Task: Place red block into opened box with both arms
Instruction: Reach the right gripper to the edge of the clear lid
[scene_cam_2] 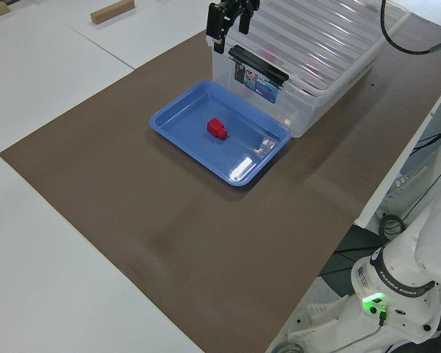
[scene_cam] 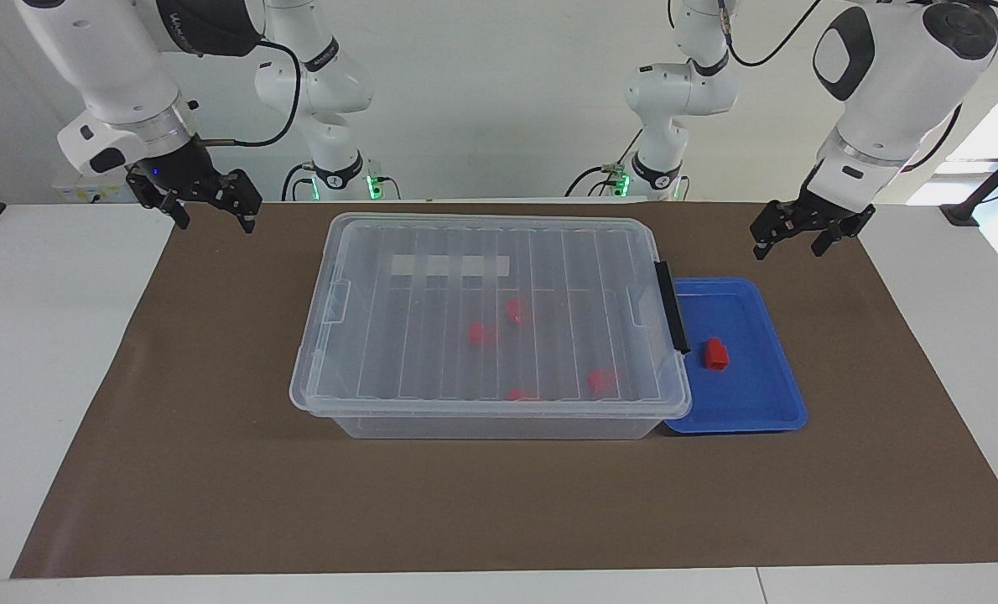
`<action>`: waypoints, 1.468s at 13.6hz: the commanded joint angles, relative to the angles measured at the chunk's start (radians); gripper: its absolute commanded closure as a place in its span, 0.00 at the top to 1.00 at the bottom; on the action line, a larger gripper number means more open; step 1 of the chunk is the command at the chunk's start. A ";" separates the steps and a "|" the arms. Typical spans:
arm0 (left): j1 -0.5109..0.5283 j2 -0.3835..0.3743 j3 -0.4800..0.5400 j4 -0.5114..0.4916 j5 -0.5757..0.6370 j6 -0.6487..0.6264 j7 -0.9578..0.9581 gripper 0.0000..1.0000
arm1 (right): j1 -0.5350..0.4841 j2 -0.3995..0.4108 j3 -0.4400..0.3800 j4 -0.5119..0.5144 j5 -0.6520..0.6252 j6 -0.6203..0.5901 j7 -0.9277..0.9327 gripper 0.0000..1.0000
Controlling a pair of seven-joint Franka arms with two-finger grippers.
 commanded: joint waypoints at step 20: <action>0.009 -0.071 -0.007 -0.182 0.009 0.211 0.019 1.00 | -0.003 0.069 0.173 -0.285 0.030 0.361 0.198 1.00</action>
